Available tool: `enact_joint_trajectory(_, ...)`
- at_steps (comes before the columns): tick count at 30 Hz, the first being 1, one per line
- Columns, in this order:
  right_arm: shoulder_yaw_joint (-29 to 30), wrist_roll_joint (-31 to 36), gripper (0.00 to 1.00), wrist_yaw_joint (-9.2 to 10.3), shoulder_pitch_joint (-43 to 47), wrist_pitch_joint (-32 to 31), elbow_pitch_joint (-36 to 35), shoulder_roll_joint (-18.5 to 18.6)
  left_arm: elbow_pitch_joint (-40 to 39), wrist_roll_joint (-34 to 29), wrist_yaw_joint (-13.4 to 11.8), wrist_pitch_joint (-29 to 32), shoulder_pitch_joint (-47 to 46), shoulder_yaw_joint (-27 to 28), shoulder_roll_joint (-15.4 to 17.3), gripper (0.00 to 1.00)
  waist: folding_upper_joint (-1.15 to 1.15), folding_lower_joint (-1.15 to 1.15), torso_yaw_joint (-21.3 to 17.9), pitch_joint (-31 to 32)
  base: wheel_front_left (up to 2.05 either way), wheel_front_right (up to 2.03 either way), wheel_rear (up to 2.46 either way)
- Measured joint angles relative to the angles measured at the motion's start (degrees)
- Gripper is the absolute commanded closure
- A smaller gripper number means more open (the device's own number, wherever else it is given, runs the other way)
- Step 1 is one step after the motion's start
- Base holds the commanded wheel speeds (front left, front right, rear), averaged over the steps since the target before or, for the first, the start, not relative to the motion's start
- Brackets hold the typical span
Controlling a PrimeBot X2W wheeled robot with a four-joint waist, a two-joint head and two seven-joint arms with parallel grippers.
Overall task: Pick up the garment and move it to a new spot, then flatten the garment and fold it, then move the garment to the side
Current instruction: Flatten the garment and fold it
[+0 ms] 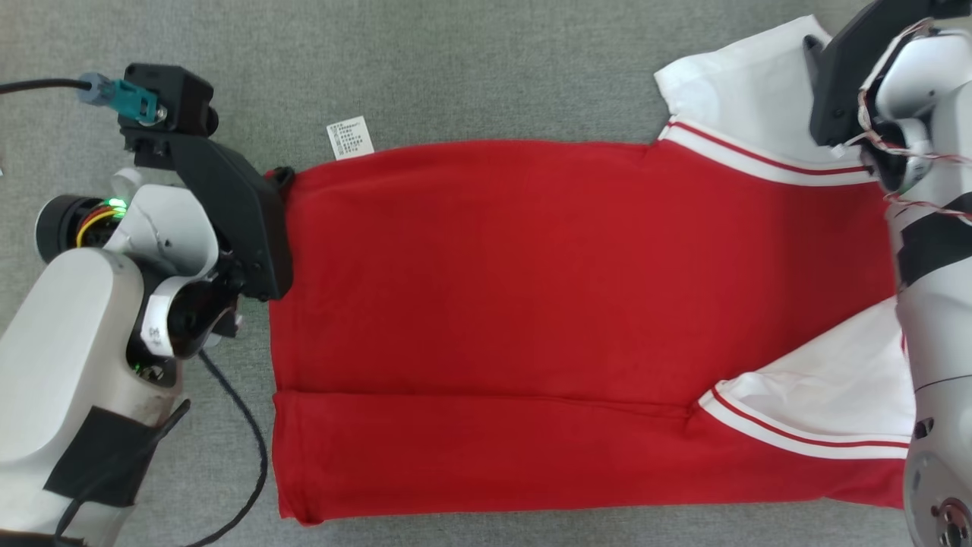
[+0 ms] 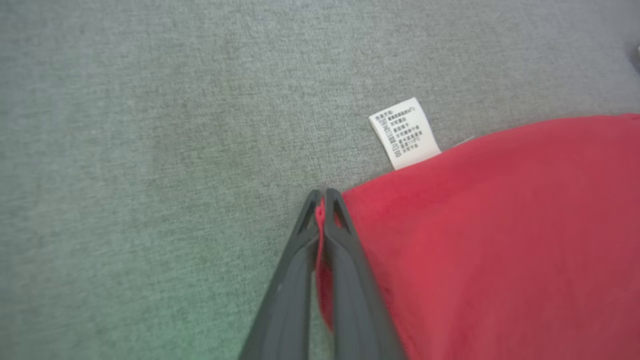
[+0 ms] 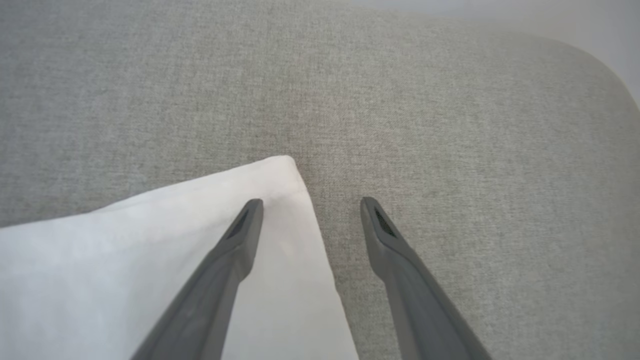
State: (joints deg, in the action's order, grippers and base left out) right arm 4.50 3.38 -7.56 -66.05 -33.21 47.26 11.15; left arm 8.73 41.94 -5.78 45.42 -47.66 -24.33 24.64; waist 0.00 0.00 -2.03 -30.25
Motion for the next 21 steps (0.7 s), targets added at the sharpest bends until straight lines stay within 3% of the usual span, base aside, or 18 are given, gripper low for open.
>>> enact_joint_trajectory(9,-2.9,-2.0,0.0,0.19,-2.1,0.9,4.9,-1.2,1.2,0.4,0.5,-1.5,-1.2,-0.1,-1.2,1.0,-0.01,-0.01,0.9,-1.1,0.0,0.0,0.0)
enact_joint_trajectory(10,-3.2,-2.4,0.64,0.18,-2.5,0.4,5.3,-0.9,1.2,0.4,0.5,-1.5,-1.3,0.0,-1.2,1.0,-0.01,0.0,0.8,-1.1,0.0,0.0,0.0)
enact_joint_trajectory(12,-3.2,-2.7,1.0,0.09,-3.0,0.9,5.7,-0.6,1.4,0.5,0.6,-1.9,-1.5,0.1,-1.1,1.0,0.0,0.0,0.7,-1.2,0.0,0.0,0.0)
enact_joint_trajectory(21,-0.4,0.2,1.0,0.08,-3.0,8.3,5.4,0.3,2.3,-0.7,1.2,-6.7,-1.9,0.5,-1.2,1.0,0.0,0.0,-0.2,-0.7,0.0,0.0,0.0)
